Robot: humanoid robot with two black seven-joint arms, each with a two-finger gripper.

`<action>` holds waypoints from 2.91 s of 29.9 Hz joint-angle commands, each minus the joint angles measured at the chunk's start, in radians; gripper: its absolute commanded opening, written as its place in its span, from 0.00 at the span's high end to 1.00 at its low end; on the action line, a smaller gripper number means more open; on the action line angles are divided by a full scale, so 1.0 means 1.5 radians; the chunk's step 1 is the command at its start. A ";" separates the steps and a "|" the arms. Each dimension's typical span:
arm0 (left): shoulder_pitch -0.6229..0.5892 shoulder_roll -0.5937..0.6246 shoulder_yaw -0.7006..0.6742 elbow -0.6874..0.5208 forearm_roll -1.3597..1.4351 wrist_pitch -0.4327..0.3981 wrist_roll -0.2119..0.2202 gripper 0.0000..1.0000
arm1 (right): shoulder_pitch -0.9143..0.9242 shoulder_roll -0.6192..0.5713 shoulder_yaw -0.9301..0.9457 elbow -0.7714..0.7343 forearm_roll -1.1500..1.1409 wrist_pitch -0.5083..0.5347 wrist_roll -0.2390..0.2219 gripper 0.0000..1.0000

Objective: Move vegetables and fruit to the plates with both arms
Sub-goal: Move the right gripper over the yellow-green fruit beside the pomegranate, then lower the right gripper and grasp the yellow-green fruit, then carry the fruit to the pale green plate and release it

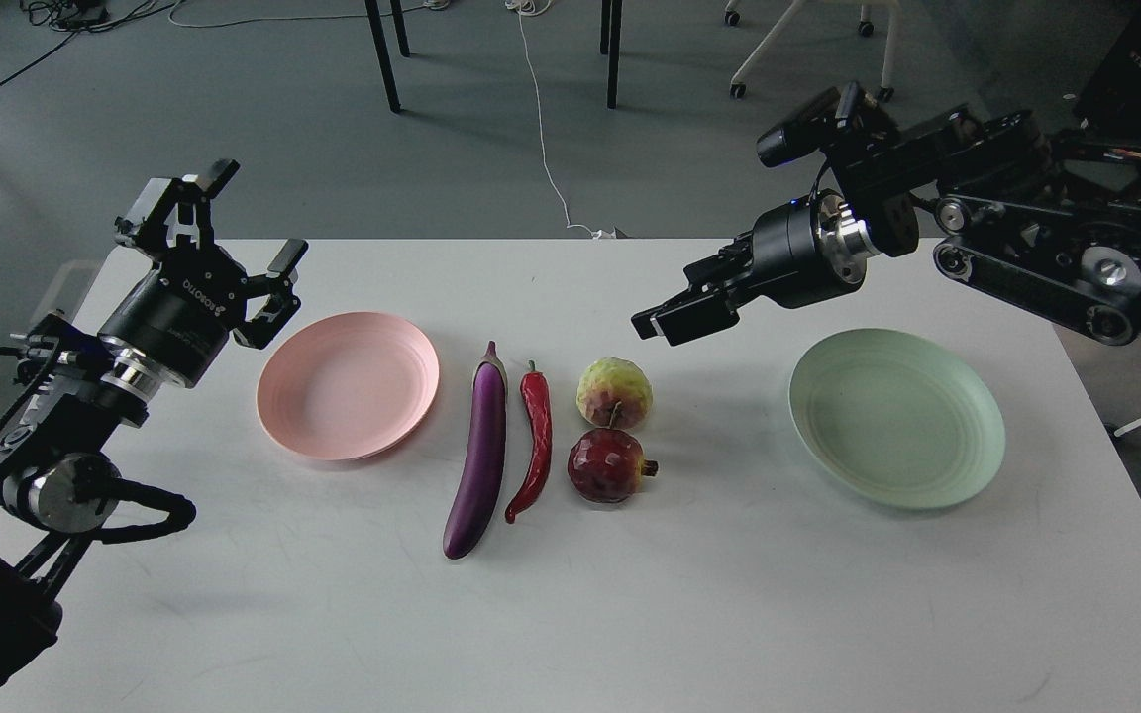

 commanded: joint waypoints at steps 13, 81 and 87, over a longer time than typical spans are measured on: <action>0.010 0.008 -0.014 -0.031 -0.002 0.000 -0.002 0.00 | -0.016 0.190 -0.129 -0.181 -0.011 0.000 0.000 0.01; 0.044 0.031 -0.068 -0.055 -0.013 -0.002 -0.002 0.00 | 0.105 -0.069 -0.186 -0.023 -0.025 -0.059 0.000 0.59; 0.055 0.018 -0.064 -0.060 -0.012 -0.001 -0.003 0.00 | 0.070 -0.227 -0.196 0.013 -0.140 -0.060 0.000 0.59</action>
